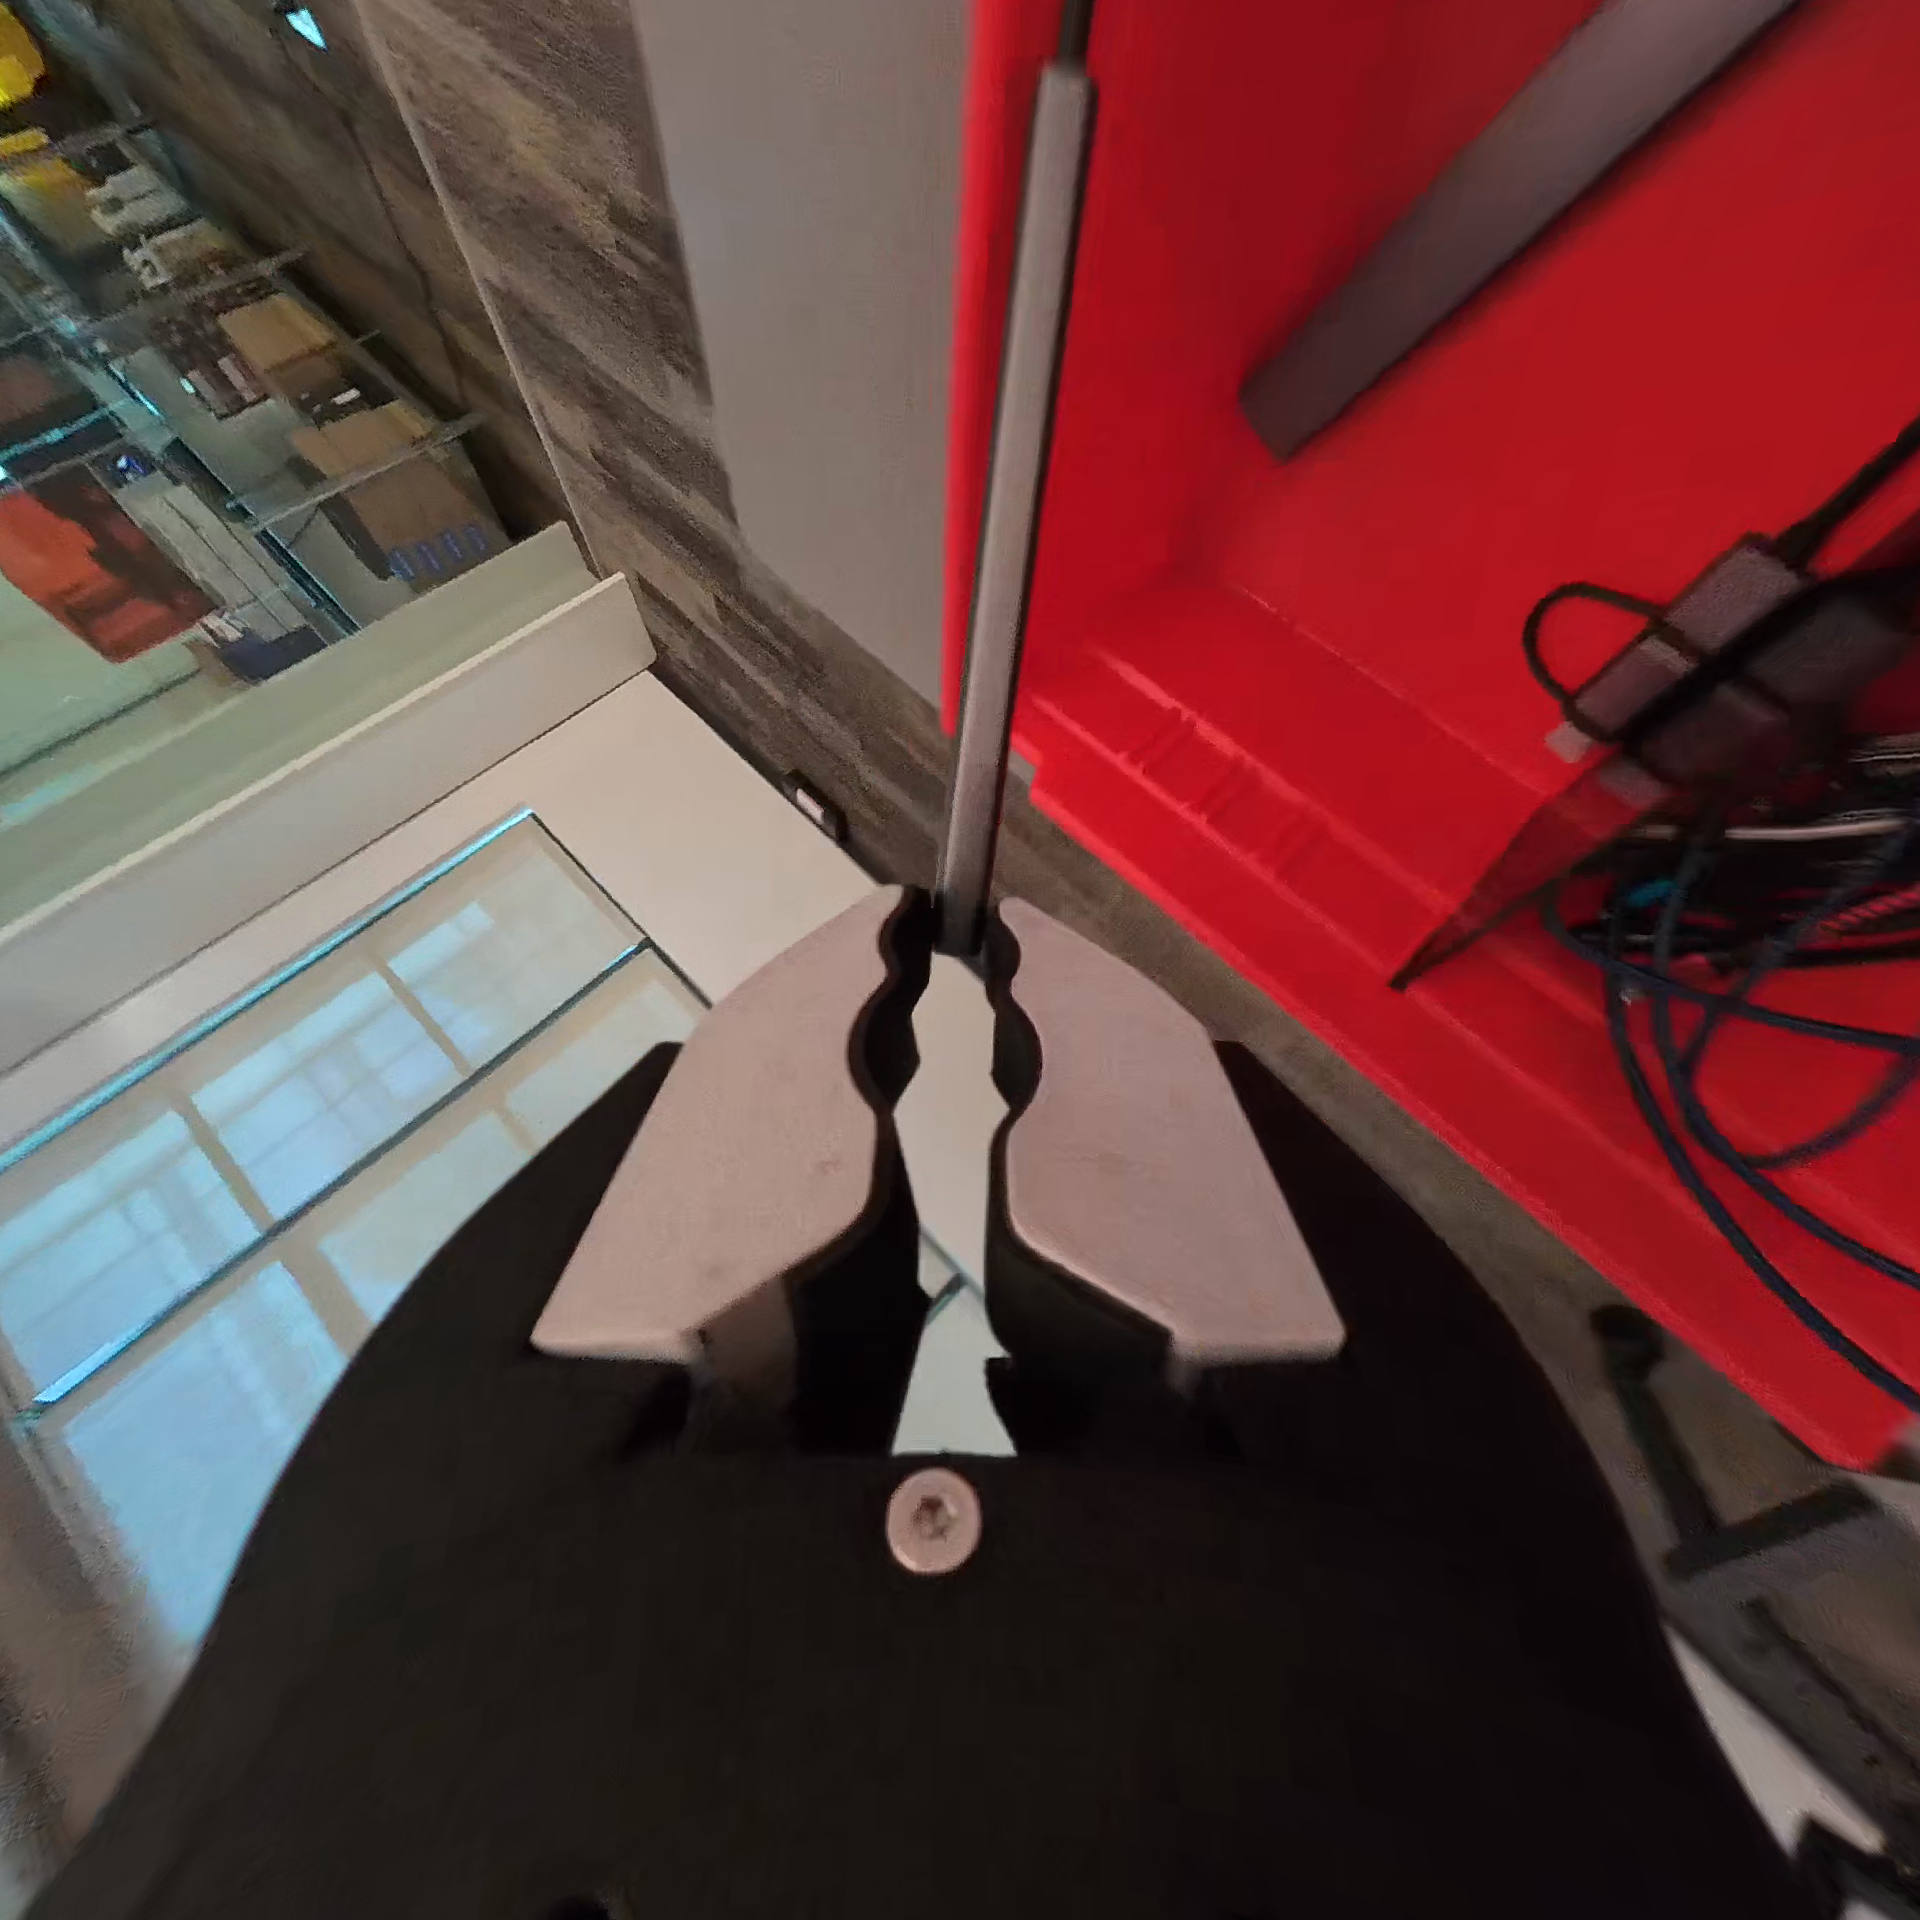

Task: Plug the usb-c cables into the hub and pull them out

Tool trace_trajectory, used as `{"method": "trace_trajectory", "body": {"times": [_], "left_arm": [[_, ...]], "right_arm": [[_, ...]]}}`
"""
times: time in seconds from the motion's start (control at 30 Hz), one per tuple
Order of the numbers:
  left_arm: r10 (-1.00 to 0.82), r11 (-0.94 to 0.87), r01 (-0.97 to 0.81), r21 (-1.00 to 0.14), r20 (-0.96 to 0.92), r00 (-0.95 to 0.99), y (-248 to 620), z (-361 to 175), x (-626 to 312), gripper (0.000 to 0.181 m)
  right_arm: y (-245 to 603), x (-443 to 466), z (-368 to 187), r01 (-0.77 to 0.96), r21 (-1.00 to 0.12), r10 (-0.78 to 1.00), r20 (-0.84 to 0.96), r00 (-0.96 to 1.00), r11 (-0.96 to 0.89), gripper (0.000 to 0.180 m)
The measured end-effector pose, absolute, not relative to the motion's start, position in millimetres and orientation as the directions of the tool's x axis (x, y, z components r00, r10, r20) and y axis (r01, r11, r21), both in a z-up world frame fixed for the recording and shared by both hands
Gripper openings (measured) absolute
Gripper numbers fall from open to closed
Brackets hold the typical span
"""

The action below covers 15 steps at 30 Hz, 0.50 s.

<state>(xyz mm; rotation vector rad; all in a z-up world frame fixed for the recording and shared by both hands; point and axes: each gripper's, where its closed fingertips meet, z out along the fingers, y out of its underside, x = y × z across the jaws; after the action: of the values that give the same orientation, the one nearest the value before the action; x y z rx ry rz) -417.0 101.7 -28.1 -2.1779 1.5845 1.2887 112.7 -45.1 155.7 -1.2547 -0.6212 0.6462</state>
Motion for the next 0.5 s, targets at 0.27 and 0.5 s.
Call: {"method": "trace_trajectory", "body": {"times": [0.27, 0.5], "left_arm": [[-0.510, -0.389, -0.862, -0.324, -0.704, 0.494, 48, 81, -328, 0.010], [-0.733, -0.189, -0.512, -0.838, -0.227, 0.642, -27, 112, -204, 0.010]], "right_arm": [[-50, 89, 150, -0.101, -0.983, 0.807, 0.068, 0.587, 0.156, 0.013], [-58, 33, 130, -0.021, -0.993, 0.887, 0.094, 0.451, 0.116, 0.019]]}}
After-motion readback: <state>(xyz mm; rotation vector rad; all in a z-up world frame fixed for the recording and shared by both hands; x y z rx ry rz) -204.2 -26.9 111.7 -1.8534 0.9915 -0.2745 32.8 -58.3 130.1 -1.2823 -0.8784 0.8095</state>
